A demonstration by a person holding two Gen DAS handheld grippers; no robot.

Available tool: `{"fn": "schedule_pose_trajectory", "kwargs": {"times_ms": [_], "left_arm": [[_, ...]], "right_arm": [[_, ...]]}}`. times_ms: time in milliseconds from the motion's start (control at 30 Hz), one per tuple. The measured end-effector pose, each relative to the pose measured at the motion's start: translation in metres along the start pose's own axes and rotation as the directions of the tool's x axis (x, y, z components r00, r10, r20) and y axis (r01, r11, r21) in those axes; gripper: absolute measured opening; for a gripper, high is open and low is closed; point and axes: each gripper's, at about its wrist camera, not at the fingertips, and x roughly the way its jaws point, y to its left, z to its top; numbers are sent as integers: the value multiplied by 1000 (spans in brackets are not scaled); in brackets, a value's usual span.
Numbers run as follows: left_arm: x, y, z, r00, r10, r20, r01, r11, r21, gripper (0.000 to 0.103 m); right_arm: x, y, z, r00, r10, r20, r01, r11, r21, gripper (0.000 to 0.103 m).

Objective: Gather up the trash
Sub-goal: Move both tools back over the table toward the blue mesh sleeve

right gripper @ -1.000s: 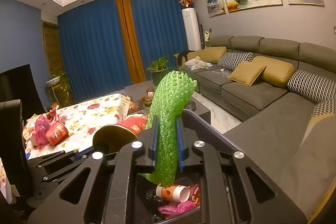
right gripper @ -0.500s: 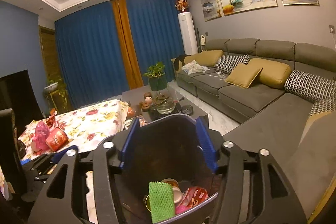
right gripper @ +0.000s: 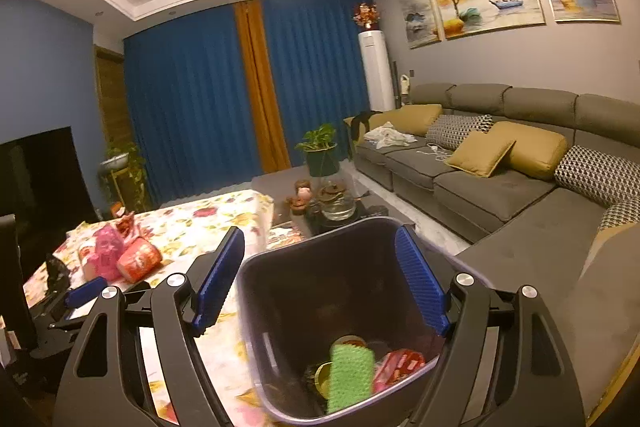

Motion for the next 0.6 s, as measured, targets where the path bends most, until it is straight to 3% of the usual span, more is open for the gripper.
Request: {"fn": "schedule_pose_trajectory", "kwargs": {"times_ms": [333,600], "left_arm": [[-37,93,-9,981,193,7,-192,978,-76,87],[-69,171,-20,941,337,-16,-336,930,-149,87]], "right_arm": [[4,68,-5,992,121,-37,-123,991,-58,76],[15,138,-15,971,231,-68,-237,966,-102,81]]}}
